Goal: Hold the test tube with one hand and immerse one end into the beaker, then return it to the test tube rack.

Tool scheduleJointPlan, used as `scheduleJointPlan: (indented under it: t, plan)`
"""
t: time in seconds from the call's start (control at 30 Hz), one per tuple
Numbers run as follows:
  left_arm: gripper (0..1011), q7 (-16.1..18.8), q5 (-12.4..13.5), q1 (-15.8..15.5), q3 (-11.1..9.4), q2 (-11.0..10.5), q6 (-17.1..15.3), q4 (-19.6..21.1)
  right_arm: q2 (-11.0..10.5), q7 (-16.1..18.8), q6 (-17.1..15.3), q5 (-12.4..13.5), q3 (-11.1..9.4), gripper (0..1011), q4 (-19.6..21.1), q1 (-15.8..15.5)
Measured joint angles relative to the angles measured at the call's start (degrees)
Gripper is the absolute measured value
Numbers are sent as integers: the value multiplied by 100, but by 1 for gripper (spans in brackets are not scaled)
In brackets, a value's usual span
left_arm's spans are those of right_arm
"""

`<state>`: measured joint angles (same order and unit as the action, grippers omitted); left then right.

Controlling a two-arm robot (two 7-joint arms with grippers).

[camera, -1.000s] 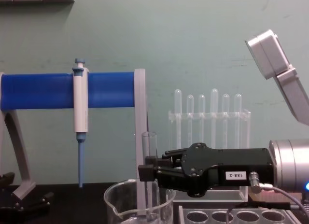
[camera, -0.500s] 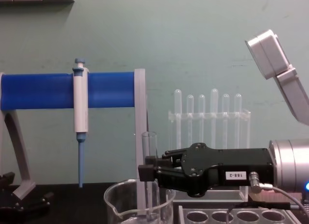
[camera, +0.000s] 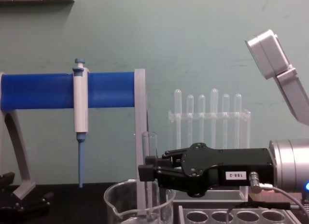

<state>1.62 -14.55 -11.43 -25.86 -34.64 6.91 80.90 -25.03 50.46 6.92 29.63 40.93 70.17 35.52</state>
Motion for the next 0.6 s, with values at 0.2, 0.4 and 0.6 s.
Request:
scheduleJointPlan:
  t: [0.2, 0.4, 0.6]
  plan:
    - [1000, 0, 0, 0, 0, 0, 0, 0, 0, 0, 0, 0, 0, 241, 0, 0]
    - [1000, 0, 0, 0, 0, 0, 0, 0, 0, 0, 0, 0, 0, 241, 0, 0]
    - [1000, 0, 0, 0, 0, 0, 0, 0, 0, 0, 0, 0, 0, 241, 0, 0]
